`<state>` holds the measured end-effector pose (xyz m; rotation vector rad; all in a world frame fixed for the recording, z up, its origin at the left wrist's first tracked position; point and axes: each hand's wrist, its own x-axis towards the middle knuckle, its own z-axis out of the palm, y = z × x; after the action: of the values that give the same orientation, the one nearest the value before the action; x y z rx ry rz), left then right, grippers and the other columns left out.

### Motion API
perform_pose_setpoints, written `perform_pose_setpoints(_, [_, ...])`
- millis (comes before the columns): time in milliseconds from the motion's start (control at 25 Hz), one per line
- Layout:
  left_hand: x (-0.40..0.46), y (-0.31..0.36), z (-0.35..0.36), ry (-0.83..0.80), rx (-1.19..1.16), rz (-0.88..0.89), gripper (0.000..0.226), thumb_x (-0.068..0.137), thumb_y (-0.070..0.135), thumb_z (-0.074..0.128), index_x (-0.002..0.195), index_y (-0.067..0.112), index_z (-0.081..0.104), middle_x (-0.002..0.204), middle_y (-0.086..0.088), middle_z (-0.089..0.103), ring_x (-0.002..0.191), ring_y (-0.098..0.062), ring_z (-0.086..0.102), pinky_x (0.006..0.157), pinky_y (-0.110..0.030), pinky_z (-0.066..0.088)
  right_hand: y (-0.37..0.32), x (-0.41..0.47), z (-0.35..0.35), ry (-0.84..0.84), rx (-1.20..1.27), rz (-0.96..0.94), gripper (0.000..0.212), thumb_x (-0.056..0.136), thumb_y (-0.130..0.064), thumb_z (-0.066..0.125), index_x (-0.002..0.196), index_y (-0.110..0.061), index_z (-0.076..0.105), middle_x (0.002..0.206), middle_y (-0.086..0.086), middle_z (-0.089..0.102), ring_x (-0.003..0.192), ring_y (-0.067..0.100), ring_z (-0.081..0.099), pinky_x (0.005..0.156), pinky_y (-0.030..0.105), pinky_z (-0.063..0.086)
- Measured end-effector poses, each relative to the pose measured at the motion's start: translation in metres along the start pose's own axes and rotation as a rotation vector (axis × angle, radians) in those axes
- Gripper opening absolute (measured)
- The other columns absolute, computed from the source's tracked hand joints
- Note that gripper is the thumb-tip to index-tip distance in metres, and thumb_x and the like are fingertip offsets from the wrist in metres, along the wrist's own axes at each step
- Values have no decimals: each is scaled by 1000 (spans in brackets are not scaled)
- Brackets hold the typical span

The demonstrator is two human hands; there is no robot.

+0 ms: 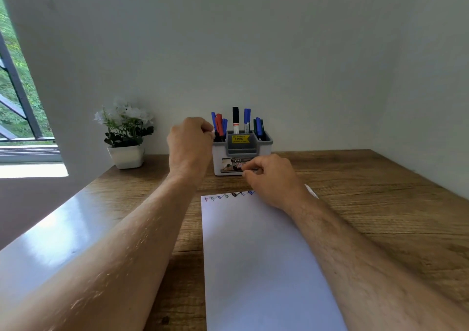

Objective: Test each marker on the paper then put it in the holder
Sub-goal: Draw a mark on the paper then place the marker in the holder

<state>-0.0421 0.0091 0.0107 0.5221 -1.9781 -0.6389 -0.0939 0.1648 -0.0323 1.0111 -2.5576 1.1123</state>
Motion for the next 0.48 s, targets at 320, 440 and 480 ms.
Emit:
perform_pose_setpoints(320, [-3,-10,-32,-327,484,-222,16,84,7,74,98,4,69,96,-13,69,79,-26,56,66,-33,44,-2,-4,-1,-21,-12,-31,25,97,-26,60,118,-18,71,118,1,70,89,4,54,78,21,43])
perform_pose_setpoints(440, [-14,-7,-31,-401,624,-200,18,89,3,60,106,4,65,96,-15,62,85,-31,57,67,-36,44,-1,-5,-2,-19,-10,-38,24,97,-24,60,117,-18,71,118,2,70,89,4,54,78,21,43])
perform_pose_setpoints(480, [-16,-7,-31,-424,676,-200,22,90,4,58,111,6,64,103,-16,63,93,-33,60,68,-38,44,-2,-5,-2,-18,-6,-39,24,97,-24,60,117,-18,71,117,2,70,89,4,55,78,20,43])
